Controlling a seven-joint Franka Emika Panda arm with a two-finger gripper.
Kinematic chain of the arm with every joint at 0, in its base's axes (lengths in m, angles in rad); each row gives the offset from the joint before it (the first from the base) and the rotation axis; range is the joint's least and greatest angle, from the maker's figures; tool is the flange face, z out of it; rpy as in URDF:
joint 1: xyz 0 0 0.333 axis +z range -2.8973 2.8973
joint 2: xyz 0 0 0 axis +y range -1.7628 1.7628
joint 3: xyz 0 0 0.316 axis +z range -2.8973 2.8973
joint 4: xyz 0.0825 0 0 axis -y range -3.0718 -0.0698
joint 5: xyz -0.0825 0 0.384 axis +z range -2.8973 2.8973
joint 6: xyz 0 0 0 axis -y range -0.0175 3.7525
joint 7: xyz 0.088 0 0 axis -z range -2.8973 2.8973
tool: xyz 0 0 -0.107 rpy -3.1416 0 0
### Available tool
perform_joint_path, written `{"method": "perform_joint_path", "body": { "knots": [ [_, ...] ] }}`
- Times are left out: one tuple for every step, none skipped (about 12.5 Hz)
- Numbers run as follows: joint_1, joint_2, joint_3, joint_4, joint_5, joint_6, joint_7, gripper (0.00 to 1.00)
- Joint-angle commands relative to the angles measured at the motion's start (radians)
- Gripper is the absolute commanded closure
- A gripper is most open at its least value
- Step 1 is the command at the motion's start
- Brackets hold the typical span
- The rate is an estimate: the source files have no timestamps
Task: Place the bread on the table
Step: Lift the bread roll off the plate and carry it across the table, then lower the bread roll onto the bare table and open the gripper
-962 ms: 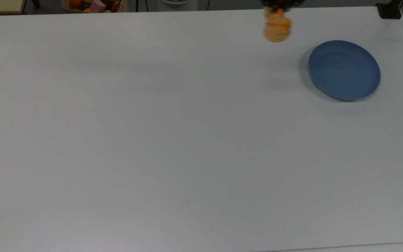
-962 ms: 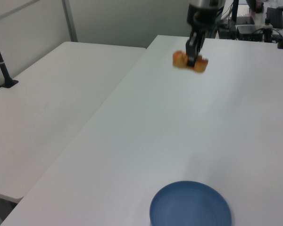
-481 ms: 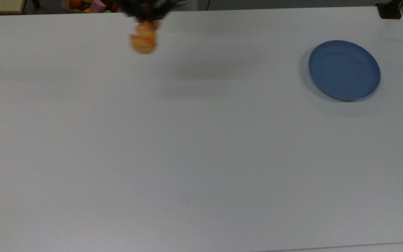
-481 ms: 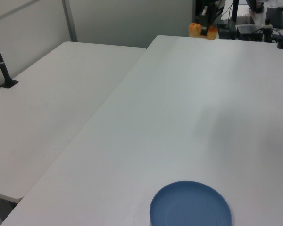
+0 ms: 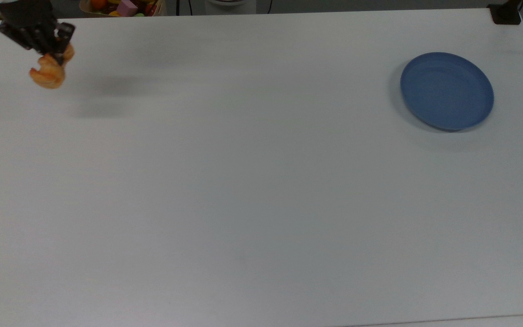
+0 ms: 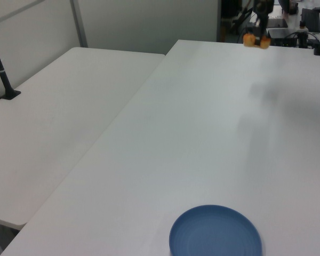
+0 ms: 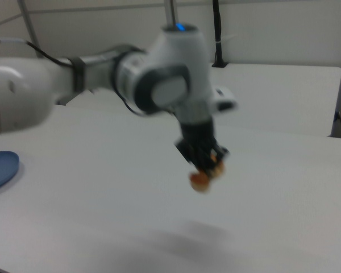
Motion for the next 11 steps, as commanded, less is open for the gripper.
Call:
{"method": "perform_joint_path", "body": {
  "knots": [
    [-0.147, 0.046, 0.017, -0.085, 0.002, 0.147, -0.154, 1.00],
    [-0.179, 0.097, 0.017, -0.079, -0.004, 0.172, -0.198, 1.00],
    [-0.198, 0.147, 0.015, -0.080, -0.004, 0.236, -0.237, 1.00],
    [-0.207, 0.195, 0.015, -0.082, -0.007, 0.294, -0.246, 0.97],
    [-0.215, 0.233, 0.015, -0.080, -0.019, 0.346, -0.246, 0.89],
    [-0.218, 0.249, 0.015, -0.080, -0.021, 0.379, -0.246, 0.80],
    [-0.219, 0.263, 0.015, -0.080, -0.021, 0.399, -0.248, 0.68],
    [-0.219, 0.272, 0.015, -0.080, -0.021, 0.402, -0.248, 0.28],
    [-0.219, 0.272, 0.015, -0.080, -0.022, 0.402, -0.248, 0.00],
    [-0.221, 0.272, 0.015, -0.080, -0.022, 0.401, -0.254, 0.00],
    [-0.225, 0.271, 0.015, -0.080, -0.022, 0.398, -0.271, 0.00]
  ]
}}
